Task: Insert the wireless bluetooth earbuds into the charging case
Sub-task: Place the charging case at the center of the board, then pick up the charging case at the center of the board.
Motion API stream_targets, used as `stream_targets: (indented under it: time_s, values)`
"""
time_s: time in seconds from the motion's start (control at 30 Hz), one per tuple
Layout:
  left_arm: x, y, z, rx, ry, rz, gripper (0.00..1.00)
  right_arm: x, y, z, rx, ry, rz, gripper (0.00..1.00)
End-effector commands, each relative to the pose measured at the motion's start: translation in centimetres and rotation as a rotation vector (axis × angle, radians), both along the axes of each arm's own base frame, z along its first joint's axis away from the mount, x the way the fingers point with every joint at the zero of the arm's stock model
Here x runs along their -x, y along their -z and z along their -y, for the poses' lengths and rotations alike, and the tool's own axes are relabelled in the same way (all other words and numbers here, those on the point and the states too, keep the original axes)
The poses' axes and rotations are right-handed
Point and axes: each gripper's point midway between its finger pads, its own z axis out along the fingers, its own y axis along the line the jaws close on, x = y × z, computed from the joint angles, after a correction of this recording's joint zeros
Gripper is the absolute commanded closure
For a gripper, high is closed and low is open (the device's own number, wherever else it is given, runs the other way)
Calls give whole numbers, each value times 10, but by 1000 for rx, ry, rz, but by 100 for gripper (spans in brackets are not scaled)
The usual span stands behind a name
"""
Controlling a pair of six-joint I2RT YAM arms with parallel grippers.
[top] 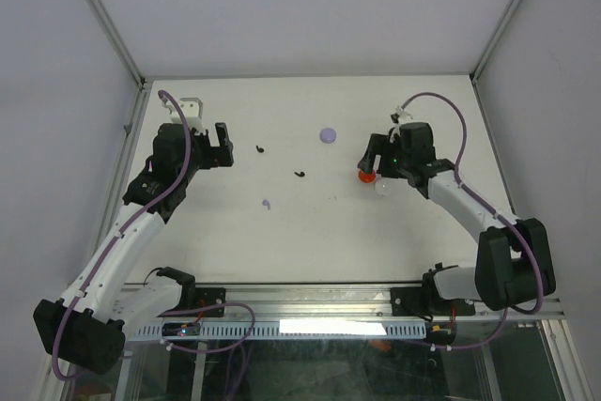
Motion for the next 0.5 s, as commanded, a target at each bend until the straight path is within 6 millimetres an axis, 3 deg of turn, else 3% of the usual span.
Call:
stream_targets:
  time_s: [0.0, 0.13, 0.23, 0.47]
  values:
    - [-3, -14, -5, -8, -1, 64, 1, -46, -47, -30, 88, -162, 244, 21]
    - [-3, -15, -6, -8, -3, 67, 1, -70, -53, -67, 117, -352, 346, 20]
    - [-2, -16, -6, -7, -1, 70, 1, -90, -43, -84, 179, -444, 386, 20]
    - [-5, -11, -6, -16, -3, 56, 1, -135, -12, -98, 319, -563, 416, 19]
